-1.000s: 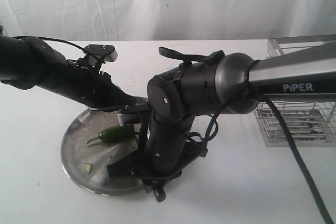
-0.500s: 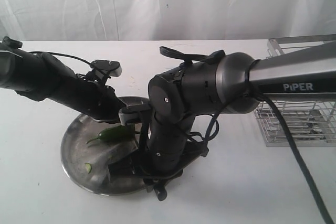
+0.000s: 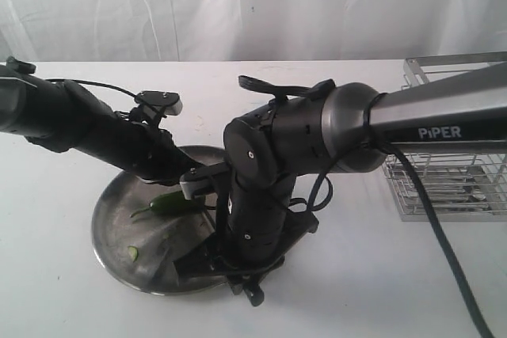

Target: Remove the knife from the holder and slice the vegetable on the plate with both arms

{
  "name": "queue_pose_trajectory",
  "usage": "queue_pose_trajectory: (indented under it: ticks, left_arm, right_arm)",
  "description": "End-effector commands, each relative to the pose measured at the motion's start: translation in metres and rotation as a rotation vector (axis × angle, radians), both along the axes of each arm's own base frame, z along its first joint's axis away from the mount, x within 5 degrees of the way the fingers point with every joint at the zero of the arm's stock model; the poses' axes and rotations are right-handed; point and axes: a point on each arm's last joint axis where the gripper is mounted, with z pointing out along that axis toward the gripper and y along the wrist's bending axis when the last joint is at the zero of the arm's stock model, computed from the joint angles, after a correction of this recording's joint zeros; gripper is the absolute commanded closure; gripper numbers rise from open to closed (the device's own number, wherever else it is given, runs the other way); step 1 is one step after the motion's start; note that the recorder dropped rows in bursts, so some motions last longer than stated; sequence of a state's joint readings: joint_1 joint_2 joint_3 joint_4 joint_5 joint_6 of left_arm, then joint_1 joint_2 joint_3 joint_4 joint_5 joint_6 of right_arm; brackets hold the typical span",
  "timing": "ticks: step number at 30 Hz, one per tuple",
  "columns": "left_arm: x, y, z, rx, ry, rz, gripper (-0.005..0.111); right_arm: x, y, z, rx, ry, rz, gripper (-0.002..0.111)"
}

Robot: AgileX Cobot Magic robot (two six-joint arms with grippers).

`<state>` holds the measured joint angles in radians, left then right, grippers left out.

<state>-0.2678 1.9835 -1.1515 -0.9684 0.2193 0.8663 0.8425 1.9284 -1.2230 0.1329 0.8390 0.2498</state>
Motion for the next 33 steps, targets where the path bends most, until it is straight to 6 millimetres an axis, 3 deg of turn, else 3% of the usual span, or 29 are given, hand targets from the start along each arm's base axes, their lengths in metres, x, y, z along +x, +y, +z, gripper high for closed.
queue_pose_trajectory:
  ticks: [1, 4, 7, 8, 12, 16, 20, 24, 28, 33]
  left_arm:
    - [-0.008, -0.001, -0.015, 0.023, 0.054, -0.051, 0.107]
    - [-0.004, 0.001, 0.009, -0.001, -0.003, -0.048, 0.107]
    - [-0.011, 0.006, 0.072, -0.068, -0.119, -0.083, 0.107]
    - [-0.014, 0.006, 0.082, -0.07, -0.141, -0.095, 0.107]
    - [-0.043, 0.008, 0.123, -0.08, -0.17, -0.201, 0.107]
    - [-0.075, 0.027, 0.153, 0.011, -0.16, -0.088, 0.107]
    - [-0.118, 0.048, 0.153, 0.184, -0.102, -0.124, 0.107]
    - [-0.142, 0.052, 0.149, 0.167, -0.057, -0.128, 0.107]
    - [-0.158, 0.055, 0.141, 0.165, -0.003, -0.146, 0.107]
    - [-0.162, 0.056, 0.131, 0.171, 0.013, -0.139, 0.107]
  right_arm:
    - [-0.002, -0.009, -0.001, -0.051, 0.06, 0.034, 0.108]
    - [-0.002, -0.009, -0.001, -0.048, 0.06, 0.032, 0.108]
    - [-0.002, -0.009, -0.001, -0.049, 0.057, 0.048, 0.108]
    - [-0.001, -0.009, -0.001, -0.046, 0.053, 0.047, 0.108]
    - [0.001, -0.007, -0.001, -0.029, 0.032, 0.045, 0.108]
    - [0.003, -0.01, 0.0, -0.06, 0.003, 0.045, 0.108]
    - [0.012, -0.018, 0.011, -0.121, -0.125, 0.032, 0.108]
    - [0.013, -0.017, 0.02, -0.087, -0.154, 0.038, 0.108]
    - [0.012, -0.018, 0.031, -0.057, -0.183, 0.037, 0.108]
    - [0.007, -0.024, 0.062, -0.008, -0.23, 0.029, 0.108]
